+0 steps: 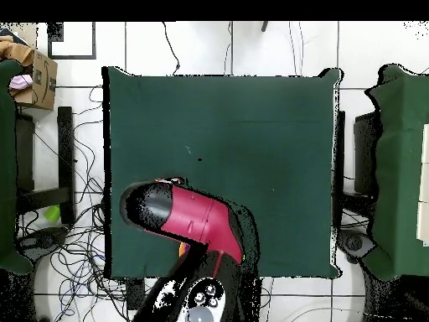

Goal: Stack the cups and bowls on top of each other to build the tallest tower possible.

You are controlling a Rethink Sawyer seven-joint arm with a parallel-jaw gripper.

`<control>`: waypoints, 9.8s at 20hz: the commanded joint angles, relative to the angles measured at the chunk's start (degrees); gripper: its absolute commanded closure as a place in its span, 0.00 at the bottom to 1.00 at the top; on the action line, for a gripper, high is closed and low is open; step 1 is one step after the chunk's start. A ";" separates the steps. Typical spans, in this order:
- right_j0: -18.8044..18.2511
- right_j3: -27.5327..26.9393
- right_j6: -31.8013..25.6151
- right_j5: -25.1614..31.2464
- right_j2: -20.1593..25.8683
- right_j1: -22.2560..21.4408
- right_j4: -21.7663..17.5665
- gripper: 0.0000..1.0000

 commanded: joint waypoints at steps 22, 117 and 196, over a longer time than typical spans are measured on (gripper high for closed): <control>4.55 -15.33 13.76 7.96 1.13 13.62 5.46 1.00; 13.04 -2.72 10.70 -7.04 1.20 17.72 15.20 1.00; 10.53 0.42 7.23 -16.46 3.04 15.12 19.84 1.00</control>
